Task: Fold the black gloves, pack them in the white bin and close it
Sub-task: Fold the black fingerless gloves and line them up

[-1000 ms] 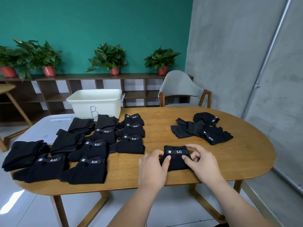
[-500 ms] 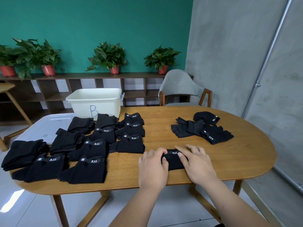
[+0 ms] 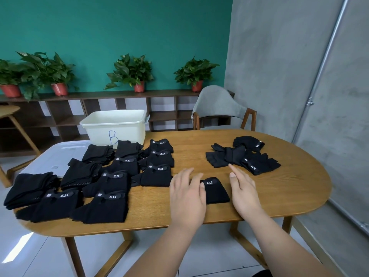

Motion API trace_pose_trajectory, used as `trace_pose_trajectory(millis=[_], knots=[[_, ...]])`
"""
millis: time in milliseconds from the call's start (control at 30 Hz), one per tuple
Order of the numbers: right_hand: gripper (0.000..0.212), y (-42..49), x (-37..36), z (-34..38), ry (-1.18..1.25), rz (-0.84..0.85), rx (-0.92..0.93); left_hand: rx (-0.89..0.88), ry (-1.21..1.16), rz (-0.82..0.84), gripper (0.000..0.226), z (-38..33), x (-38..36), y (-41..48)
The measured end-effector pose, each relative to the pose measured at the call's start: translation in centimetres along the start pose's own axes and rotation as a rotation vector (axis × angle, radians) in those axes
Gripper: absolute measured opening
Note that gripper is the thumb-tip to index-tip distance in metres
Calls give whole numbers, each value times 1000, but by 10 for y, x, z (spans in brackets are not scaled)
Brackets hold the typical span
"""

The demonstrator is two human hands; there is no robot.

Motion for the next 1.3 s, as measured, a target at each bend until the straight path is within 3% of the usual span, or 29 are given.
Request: trace_pose_trajectory(millis=[100, 233, 300, 733, 1300], knots=[[46, 1, 1, 0, 6, -21, -14, -163, 126, 132, 47, -35, -5, 10], [44, 1, 4, -3, 5, -48, -26, -220, 279, 596, 69, -58, -31, 6], [44, 1, 6, -3, -15, -58, -20, -276, 359, 680, 74, -58, -42, -5], [47, -1, 2, -3, -162, -29, -34, -420, 335, 557, 75, 4, -5, -39], [46, -5, -8, 4, -318, 22, -31, -273, 307, 513, 71, 85, 28, -30]])
Point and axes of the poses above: each hand's wrist, its own y-axis towards the middle knuckle, its own x-axis out of the back of the hand, z = x × y, the point moved 5 cm from there along y, towards the middle knuckle, and after that the axes turned 13 degrees about y, right-handed, at the moved point
